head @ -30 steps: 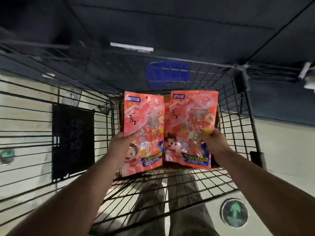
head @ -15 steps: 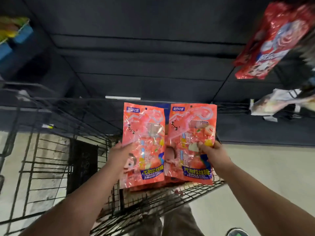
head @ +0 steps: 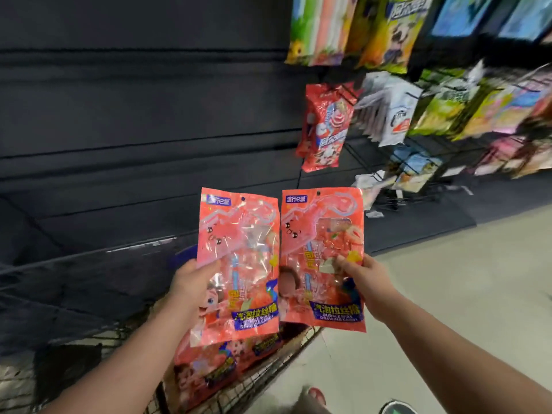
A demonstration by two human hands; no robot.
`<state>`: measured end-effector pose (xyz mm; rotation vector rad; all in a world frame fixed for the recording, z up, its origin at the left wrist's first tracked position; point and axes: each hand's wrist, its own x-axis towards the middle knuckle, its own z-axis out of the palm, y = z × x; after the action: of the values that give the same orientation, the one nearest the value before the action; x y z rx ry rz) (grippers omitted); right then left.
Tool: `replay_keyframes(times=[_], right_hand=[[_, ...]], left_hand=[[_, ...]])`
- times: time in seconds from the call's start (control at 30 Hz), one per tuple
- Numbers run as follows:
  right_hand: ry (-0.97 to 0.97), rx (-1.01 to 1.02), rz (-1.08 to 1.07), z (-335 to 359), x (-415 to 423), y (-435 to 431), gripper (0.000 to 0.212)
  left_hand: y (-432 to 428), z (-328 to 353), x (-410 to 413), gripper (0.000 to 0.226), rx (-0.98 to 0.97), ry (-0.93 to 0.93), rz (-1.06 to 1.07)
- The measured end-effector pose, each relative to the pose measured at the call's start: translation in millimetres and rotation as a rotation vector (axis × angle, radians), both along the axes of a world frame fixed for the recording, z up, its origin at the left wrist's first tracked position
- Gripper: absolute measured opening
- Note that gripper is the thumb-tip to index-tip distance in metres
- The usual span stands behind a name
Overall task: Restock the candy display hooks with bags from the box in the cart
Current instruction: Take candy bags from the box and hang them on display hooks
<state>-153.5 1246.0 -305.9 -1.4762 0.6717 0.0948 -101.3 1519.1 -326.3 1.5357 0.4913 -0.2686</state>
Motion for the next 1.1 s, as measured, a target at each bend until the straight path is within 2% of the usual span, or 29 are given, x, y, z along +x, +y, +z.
replay_keyframes(times=[0.1,0.17,0.33,0.47,0.6,0.77,0.87,1.1], right_hand=[[-0.024,-0.017,-0.060,10,-11,-22,0.019],[-0.045,-0.020,-0.099,14,-19,-38,0.020],[-0.107,0.013,-0.174,27,-43,-93,0.022],[-0.143,0.017,-0.257,35,-75,-156,0.016],[-0.147,0.010,-0.363,40,-104,-231,0.019],[-0.174,0.033,-0.455,43,-131,-309,0.017],[-0.178,0.029,-0.477,44,-149,-344,0.015],[-0.191,0.028,-0.526,48,-175,-402,0.018]], left_hand=[[-22,13,3,0.012,-0.030,-0.016,-0.051],[-40,21,5,0.004,-0.026,-0.041,-0.096],[-109,40,8,0.006,-0.017,-0.111,-0.189],[-183,45,1,0.009,0.003,-0.087,-0.277],[-265,54,-10,0.014,0.015,-0.094,-0.361],[-354,64,-25,0.009,0.005,-0.105,-0.448],[-395,63,-36,0.020,0.009,-0.085,-0.497],[-463,67,-54,0.014,-0.004,-0.063,-0.525]])
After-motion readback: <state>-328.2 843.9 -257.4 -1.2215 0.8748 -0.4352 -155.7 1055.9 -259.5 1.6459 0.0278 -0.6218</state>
